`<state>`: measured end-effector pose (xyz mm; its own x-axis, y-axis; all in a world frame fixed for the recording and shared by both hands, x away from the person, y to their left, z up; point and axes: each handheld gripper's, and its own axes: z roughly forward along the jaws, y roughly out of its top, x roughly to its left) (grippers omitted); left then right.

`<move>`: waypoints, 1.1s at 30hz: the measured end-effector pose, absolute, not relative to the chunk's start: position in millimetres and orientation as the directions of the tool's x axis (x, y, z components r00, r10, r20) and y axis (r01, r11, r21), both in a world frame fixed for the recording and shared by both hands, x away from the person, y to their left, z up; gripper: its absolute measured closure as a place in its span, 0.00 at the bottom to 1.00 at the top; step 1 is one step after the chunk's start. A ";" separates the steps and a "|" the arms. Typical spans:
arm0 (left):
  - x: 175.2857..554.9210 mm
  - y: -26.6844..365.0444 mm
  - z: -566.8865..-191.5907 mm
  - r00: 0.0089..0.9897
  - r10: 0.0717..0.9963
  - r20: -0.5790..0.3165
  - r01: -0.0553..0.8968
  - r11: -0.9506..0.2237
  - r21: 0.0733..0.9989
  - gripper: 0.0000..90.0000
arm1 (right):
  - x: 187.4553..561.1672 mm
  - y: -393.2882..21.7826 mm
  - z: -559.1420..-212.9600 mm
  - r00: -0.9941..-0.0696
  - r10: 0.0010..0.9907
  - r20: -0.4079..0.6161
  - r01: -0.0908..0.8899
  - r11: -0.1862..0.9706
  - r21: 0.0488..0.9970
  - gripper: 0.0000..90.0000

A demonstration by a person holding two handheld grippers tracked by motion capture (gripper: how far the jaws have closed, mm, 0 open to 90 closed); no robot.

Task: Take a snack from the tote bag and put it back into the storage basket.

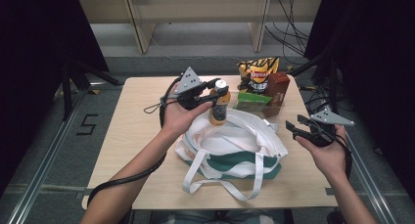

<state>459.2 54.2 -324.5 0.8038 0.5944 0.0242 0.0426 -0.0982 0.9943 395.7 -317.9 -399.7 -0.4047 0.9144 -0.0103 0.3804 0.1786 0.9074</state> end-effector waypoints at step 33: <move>474.0 49.1 -300.8 0.802 0.596 0.041 -0.002 -0.066 0.998 0.66 | 395.4 -318.4 -401.4 -0.409 0.913 0.011 0.417 0.176 0.892 0.53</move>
<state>474.0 49.1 -300.8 0.8017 0.5963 0.0413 -0.0021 -0.0663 0.9978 395.4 -318.4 -401.4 -0.4086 0.9127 0.0105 0.4171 0.1764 0.8916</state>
